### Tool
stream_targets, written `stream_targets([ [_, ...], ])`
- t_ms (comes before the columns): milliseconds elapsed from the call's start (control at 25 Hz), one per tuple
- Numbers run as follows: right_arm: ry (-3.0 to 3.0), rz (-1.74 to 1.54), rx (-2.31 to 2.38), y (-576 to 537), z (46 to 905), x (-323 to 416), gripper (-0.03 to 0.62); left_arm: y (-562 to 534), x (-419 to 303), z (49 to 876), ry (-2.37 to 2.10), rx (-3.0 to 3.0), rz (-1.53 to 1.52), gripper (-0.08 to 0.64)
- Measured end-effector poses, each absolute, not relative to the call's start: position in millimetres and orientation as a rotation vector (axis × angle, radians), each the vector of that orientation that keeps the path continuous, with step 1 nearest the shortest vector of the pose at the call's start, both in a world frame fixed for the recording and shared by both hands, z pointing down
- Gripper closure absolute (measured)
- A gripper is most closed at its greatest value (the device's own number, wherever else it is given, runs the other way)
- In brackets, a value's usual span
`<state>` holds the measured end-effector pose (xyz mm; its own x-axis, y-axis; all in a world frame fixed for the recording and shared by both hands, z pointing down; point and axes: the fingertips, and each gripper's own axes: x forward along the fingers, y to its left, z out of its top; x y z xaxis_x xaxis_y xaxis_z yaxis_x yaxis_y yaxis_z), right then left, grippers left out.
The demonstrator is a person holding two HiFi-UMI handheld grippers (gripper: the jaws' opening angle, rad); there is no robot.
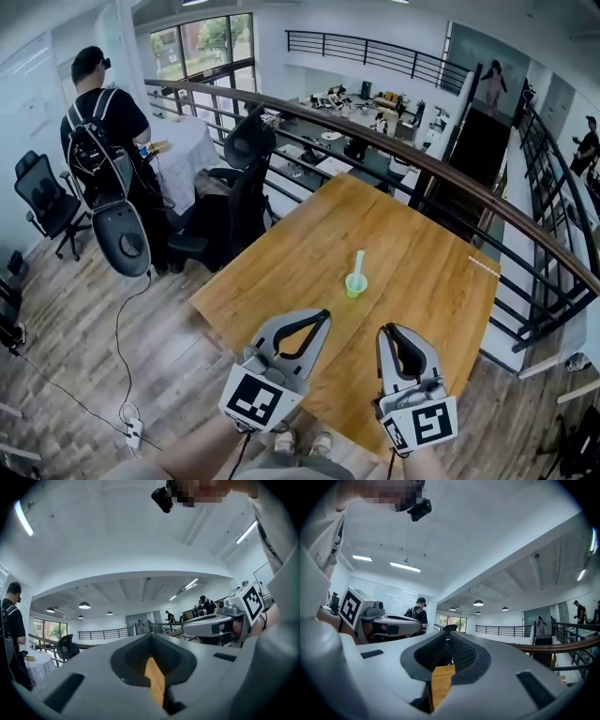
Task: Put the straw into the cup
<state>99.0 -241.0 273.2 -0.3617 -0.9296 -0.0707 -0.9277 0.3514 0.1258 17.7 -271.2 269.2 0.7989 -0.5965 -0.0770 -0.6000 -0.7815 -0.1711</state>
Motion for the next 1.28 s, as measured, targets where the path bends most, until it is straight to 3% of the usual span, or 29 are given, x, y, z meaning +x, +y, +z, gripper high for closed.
stream_targets([
  [360, -2.526, -0.228, 1.730, -204.2, 288.5, 92.2, 0.554, -221.5, 7.0, 286.9, 0.914, -2.877, 0.060, 0.546],
  [840, -2.587, 0.093, 1.669, -187.6, 338.2, 84.4, 0.560, -204.4, -6.5, 329.1, 0.965, -2.879, -0.065, 0.546],
  [1280, -2.560, 0.064, 1.733, -190.7, 327.7, 100.7, 0.565, -199.3, -8.3, 325.9, 0.963, -2.891, -0.044, 0.546],
])
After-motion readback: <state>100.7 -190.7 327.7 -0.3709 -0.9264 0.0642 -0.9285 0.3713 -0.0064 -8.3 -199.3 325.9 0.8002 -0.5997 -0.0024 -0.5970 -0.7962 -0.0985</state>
